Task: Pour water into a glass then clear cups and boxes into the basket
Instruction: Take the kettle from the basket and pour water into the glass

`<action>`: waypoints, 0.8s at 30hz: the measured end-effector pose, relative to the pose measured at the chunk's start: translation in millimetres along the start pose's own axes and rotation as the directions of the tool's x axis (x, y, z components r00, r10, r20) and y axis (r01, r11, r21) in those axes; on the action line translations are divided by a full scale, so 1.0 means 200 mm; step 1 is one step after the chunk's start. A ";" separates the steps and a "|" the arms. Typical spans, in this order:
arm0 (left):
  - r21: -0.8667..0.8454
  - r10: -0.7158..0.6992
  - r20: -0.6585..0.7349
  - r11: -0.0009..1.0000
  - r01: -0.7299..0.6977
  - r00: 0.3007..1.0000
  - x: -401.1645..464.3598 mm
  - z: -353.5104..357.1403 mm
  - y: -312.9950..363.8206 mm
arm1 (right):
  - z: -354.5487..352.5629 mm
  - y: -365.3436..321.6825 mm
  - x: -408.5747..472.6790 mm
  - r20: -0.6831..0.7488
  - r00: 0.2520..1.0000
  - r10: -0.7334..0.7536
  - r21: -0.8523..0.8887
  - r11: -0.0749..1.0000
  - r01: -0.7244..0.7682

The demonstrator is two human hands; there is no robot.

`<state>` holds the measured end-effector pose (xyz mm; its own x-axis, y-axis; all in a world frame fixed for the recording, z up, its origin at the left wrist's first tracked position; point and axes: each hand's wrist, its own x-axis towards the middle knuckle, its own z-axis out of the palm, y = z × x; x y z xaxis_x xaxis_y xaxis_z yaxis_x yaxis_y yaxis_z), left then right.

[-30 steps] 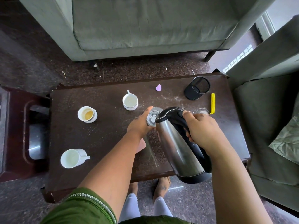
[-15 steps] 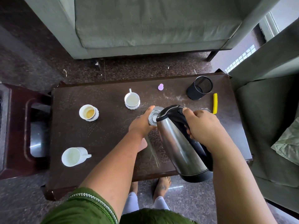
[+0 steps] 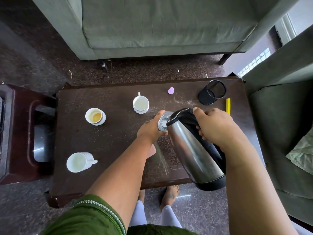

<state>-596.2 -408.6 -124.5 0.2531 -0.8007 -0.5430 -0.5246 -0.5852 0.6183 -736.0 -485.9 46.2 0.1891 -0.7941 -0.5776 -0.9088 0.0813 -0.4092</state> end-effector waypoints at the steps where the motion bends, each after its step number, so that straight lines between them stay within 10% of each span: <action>1: 0.000 -0.002 0.000 1.000 0.002 1.000 0.00 0.00 0.00 | 0.00 0.00 0.00 -0.004 1.000 0.003 0.003 1.000 -0.003; 24: 0.014 -0.020 0.006 1.000 0.020 1.000 0.01 0.01 -0.01 | 0.02 0.01 -0.01 0.021 1.000 0.004 -0.021 1.000 -0.004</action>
<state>-595.8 -408.9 -128.9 0.2583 -0.7879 -0.5590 -0.5306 -0.5993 0.5995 -735.9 -481.5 43.9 0.1933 -0.7808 -0.5941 -0.9171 0.0714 -0.3922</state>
